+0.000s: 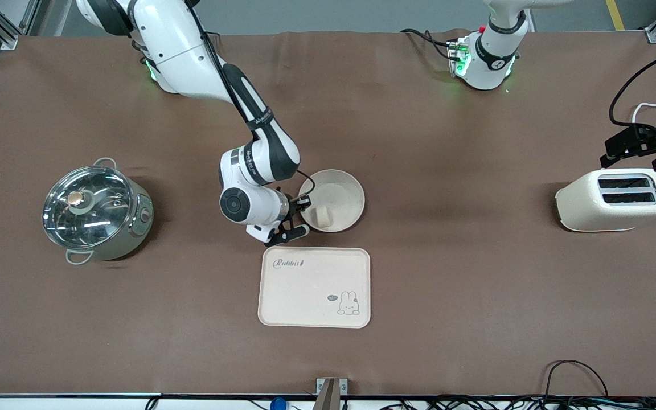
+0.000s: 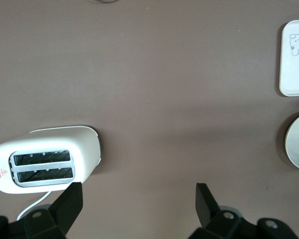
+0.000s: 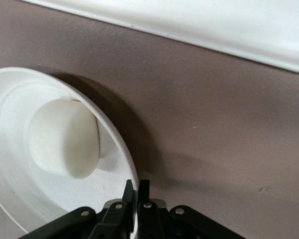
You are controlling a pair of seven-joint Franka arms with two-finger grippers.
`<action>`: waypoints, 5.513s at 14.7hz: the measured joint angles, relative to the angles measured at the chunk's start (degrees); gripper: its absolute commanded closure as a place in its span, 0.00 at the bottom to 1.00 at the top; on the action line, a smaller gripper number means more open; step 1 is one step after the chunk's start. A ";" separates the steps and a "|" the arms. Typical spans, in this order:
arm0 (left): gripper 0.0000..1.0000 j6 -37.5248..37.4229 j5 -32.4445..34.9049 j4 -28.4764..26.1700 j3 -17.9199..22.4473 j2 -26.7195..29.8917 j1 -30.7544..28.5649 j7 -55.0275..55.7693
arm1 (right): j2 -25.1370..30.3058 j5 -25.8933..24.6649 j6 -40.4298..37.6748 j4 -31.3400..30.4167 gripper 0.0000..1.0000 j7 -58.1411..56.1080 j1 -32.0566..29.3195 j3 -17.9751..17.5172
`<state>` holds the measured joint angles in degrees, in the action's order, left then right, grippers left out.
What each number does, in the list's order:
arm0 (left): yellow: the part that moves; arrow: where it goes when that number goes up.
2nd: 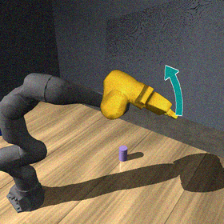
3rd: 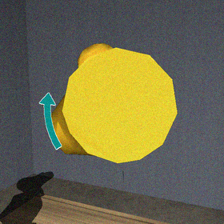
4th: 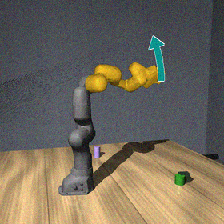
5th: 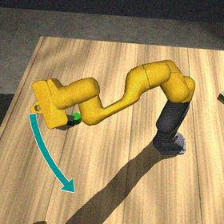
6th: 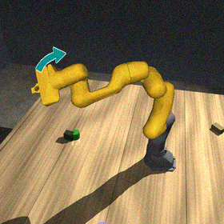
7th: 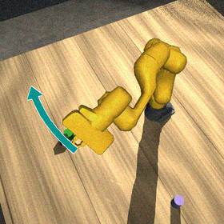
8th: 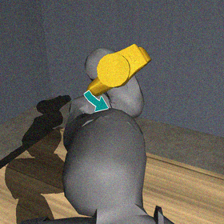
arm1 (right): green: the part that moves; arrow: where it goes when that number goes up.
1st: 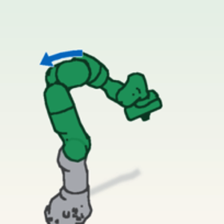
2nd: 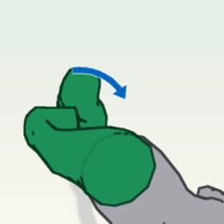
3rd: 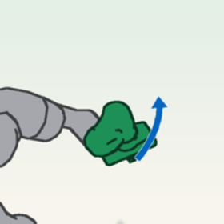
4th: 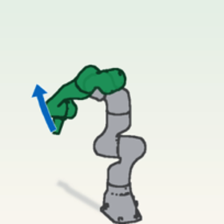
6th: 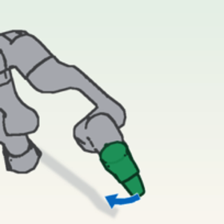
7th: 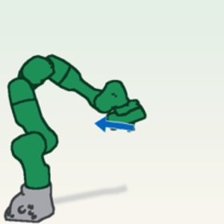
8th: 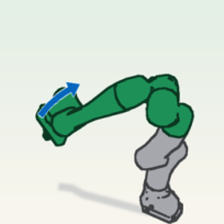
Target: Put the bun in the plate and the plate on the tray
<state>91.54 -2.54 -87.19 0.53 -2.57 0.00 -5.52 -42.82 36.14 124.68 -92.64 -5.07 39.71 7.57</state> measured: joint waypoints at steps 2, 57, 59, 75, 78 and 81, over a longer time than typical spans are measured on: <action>0.00 0.00 0.00 0.22 -0.08 0.00 0.11 0.00 | 0.00 0.00 0.00 0.05 0.99 0.00 -0.54 0.14; 0.00 -0.31 -0.01 0.32 -0.69 -0.14 0.16 0.00 | -2.73 -7.44 -24.34 27.08 0.00 -1.66 -18.33 4.35; 0.00 -0.42 -0.01 0.15 -1.66 -0.07 0.18 0.07 | 1.12 -10.07 -30.86 26.95 0.00 -1.82 -18.48 8.57; 0.00 -1.00 0.57 0.58 -4.65 0.27 0.11 1.27 | 34.04 -29.96 -36.92 6.15 0.00 -2.26 -20.98 12.23; 0.00 -1.01 0.58 0.65 -4.71 0.27 0.13 1.27 | 34.16 -30.17 -37.94 8.53 0.00 -2.24 -22.55 12.31; 0.00 -1.01 0.58 0.67 -4.72 0.27 0.13 1.27 | 35.41 -30.16 -38.67 10.38 0.00 -1.93 -24.62 11.49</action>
<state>90.53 -1.96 -86.52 -4.20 -2.30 0.13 -4.25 -7.40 5.99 86.01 -82.26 -7.00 15.08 19.05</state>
